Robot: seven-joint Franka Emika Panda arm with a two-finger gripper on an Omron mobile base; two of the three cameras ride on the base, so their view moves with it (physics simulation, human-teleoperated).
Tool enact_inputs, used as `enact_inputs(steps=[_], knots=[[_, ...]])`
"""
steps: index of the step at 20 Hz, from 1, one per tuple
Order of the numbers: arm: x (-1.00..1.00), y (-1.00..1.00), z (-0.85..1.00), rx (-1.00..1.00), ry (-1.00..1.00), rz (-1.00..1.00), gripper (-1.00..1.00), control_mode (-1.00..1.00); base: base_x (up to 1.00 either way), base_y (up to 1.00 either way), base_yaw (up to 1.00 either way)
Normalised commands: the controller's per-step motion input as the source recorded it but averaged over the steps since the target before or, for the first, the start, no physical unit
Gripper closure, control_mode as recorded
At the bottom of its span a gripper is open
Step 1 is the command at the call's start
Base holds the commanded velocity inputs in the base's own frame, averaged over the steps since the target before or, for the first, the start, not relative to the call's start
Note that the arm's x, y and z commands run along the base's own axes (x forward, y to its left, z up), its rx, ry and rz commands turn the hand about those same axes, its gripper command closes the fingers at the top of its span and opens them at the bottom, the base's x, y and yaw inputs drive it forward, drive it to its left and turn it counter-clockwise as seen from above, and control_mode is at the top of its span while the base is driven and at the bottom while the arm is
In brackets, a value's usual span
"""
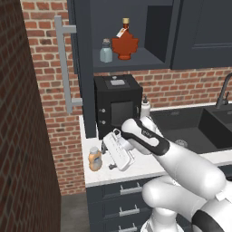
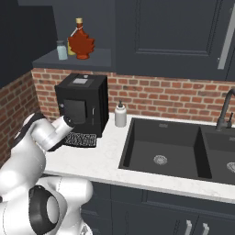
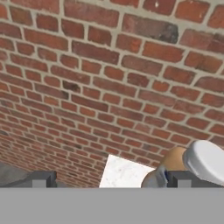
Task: Put the shaker and condiment bottle from the counter next to their counterparts in the cabinet.
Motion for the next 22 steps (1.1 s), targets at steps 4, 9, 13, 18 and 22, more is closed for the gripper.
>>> enact_inputs(steps=[4, 9, 13, 18, 22], knots=[[0.07, 0.0, 0.0, 0.0, 0.0, 0.0, -1.0, -1.0, 0.0, 0.0, 0.0], [0.15, 0.0, 0.0, 0.0, 0.0, 0.0, -1.0, -1.0, 0.0, 0.0, 0.0], [0.21, 0.0, 0.0, 0.0, 0.0, 0.0, -1.0, -1.0, 0.0, 0.0, 0.0], [0.13, 0.0, 0.0, 0.0, 0.0, 0.0, -1.0, -1.0, 0.0, 0.0, 0.0], [0.18, 0.0, 0.0, 0.0, 0.0, 0.0, -1.0, -1.0, 0.0, 0.0, 0.0]])
